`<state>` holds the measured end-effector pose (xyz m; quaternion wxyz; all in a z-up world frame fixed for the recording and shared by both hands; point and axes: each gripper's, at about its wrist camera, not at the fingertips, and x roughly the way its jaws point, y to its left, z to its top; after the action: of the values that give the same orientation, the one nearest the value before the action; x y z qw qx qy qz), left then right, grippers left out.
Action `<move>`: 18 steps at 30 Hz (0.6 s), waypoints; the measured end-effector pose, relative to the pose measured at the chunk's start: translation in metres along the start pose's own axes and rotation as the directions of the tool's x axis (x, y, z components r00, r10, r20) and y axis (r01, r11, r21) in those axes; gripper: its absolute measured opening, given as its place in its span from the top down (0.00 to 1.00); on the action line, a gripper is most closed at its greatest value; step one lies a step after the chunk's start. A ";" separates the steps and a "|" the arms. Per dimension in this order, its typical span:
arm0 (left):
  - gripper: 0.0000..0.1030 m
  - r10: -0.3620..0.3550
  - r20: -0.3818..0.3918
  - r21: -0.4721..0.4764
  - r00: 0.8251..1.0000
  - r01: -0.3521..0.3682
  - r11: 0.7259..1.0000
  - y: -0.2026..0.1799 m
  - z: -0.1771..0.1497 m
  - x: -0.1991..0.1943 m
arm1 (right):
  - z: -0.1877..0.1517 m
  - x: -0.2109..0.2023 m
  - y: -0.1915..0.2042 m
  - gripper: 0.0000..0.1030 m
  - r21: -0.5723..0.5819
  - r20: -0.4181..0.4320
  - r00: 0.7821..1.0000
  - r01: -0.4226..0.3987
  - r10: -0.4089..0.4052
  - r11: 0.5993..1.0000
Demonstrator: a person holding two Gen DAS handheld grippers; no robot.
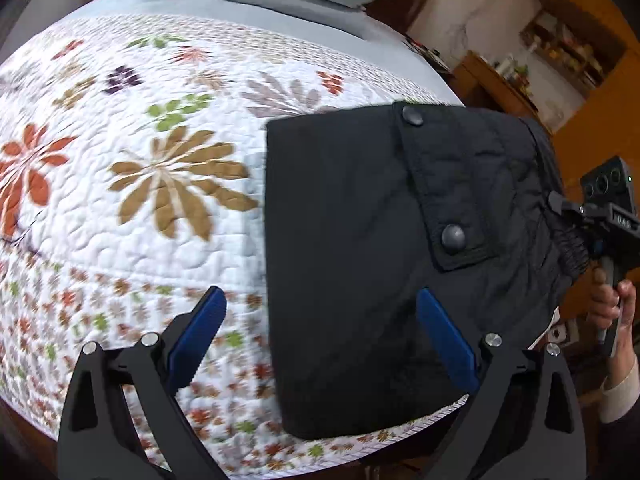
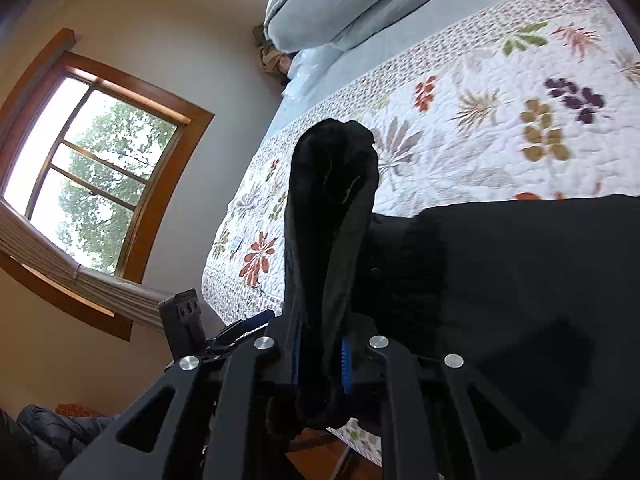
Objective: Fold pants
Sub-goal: 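Fold the waistband over onto the hems with the left gripper while the right gripper holds the legs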
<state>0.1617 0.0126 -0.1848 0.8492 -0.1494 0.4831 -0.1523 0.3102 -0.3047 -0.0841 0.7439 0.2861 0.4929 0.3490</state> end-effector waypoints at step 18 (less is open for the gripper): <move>0.06 0.026 -0.066 0.137 0.997 -0.017 0.990 -0.067 0.018 0.043 | -0.030 -0.095 -0.101 0.86 0.197 0.135 0.980 0.118 -0.146 0.973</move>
<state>0.1906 -0.0636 -0.1830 0.8422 -0.0803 0.5017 -0.1807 0.2805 -0.4381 -0.1213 0.7699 0.3468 0.4848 0.2281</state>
